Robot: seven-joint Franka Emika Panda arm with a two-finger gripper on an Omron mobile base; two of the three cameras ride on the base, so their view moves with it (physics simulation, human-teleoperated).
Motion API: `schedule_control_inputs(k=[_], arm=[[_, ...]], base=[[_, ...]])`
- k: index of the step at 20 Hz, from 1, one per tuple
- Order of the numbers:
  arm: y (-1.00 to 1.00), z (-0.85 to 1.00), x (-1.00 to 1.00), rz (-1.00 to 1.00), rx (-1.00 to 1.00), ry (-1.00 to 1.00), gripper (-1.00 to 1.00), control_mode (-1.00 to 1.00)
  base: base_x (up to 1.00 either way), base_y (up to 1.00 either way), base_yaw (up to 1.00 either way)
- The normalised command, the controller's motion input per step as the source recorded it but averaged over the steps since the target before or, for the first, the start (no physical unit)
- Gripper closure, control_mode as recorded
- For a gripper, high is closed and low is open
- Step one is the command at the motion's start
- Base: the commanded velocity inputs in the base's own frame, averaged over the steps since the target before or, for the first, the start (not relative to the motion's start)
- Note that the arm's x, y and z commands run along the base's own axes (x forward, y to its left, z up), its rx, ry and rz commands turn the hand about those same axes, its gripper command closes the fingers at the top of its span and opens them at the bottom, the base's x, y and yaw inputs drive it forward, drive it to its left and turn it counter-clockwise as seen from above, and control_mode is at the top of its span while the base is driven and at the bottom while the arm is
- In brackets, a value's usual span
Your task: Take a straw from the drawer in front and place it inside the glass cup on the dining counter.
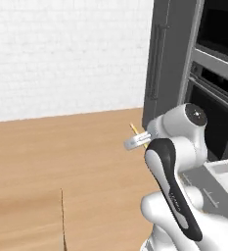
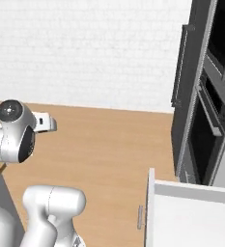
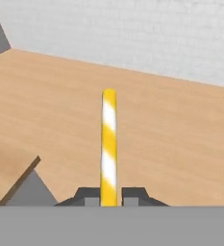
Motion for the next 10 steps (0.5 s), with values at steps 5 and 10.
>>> schedule_control_inputs(k=[5, 10], arm=[[0.00, 0.00, 0.00, 0.00, 0.00, 0.00, 1.00, 1.00], [0.00, 0.00, 0.00, 0.00, 0.00, 0.00, 1.00, 1.00]], base=[[0.97, 0.00, 0.50], [0.94, -0.01, 0.57]])
